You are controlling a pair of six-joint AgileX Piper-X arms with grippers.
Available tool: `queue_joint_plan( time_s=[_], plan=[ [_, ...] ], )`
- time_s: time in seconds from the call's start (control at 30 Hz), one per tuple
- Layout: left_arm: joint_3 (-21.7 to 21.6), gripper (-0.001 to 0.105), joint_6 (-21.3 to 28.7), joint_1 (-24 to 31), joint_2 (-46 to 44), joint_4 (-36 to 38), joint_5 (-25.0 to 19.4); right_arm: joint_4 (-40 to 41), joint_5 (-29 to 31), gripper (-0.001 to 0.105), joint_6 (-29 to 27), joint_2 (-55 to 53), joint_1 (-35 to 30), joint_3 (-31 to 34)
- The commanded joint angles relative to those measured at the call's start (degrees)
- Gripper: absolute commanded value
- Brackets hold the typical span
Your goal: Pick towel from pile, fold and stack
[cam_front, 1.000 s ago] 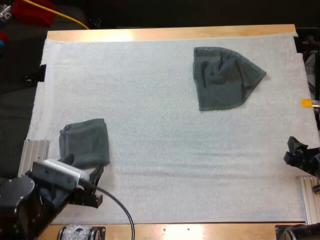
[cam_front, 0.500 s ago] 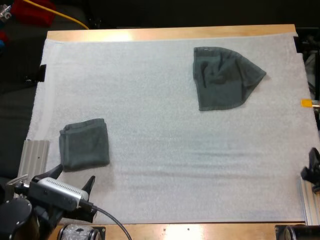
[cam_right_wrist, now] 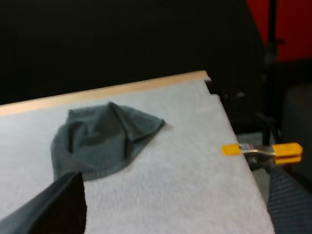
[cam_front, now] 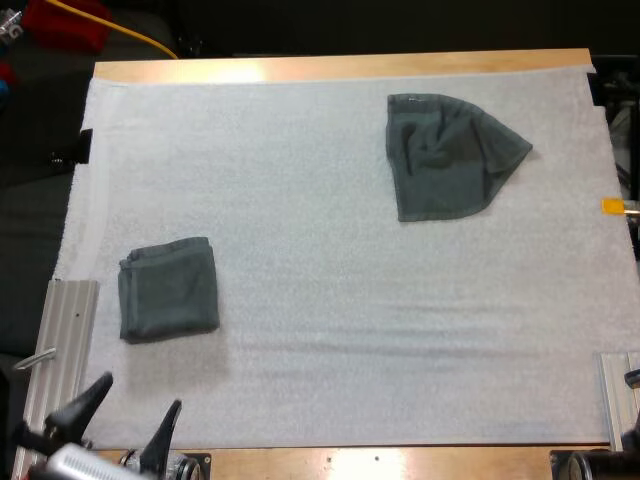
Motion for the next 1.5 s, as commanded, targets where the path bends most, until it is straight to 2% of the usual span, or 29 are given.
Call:
queue_joint_plan(
  time_s=[0.0, 0.13, 0.3, 0.5, 0.63, 0.8, 1.0, 1.2, 1.47],
  plan=[
    [-0.29, 0.067, -0.1, -0.26, -1.46, 0.24, 0.23, 0.08, -0.49, 0.074, -0.21, -1.66, -0.33, -0.33],
    [-0.33, 0.067, -0.1, -0.26, -6.1, 1.82, 0.02, 1.23, -0.43, 0.074, -0.21, -3.49, -0.33, -0.91],
    [-0.39, 0.067, -0.1, -0.26, -10.79, 7.17, -2.01, 1.33, -0.78, 0.074, -0.05, -3.27, -0.33, -0.62],
    [2.34, 0.067, -0.1, 0.04, -12.95, 11.12, -2.26, -0.3, -0.93, 0.074, -0.05, -3.27, -0.33, 0.37],
    [5.68, 0.067, -0.1, 0.04, -12.95, 6.79, -1.92, -3.95, -1.2, 0.074, -0.05, -3.27, -0.33, 2.15],
    [12.15, 0.067, -0.1, 0.04, -12.95, -4.98, -1.97, -10.96, -1.73, 0.074, -0.05, -3.27, -0.33, 6.92],
    [20.29, 0.067, -0.1, 0.04, -12.84, -14.81, -1.97, -15.37, -1.73, 0.074, 0.1, -3.27, -0.33, 13.51],
    [26.63, 0.067, -0.1, 0.04, -12.84, -19.85, -1.97, -15.48, -1.73, 0.074, 0.18, -3.27, -0.33, 18.58],
    [30.44, 0.067, -0.1, 0.04, -12.76, -21.33, -1.97, -15.48, -1.73, 0.074, 2.06, -3.17, -0.33, 22.26]
  ],
)
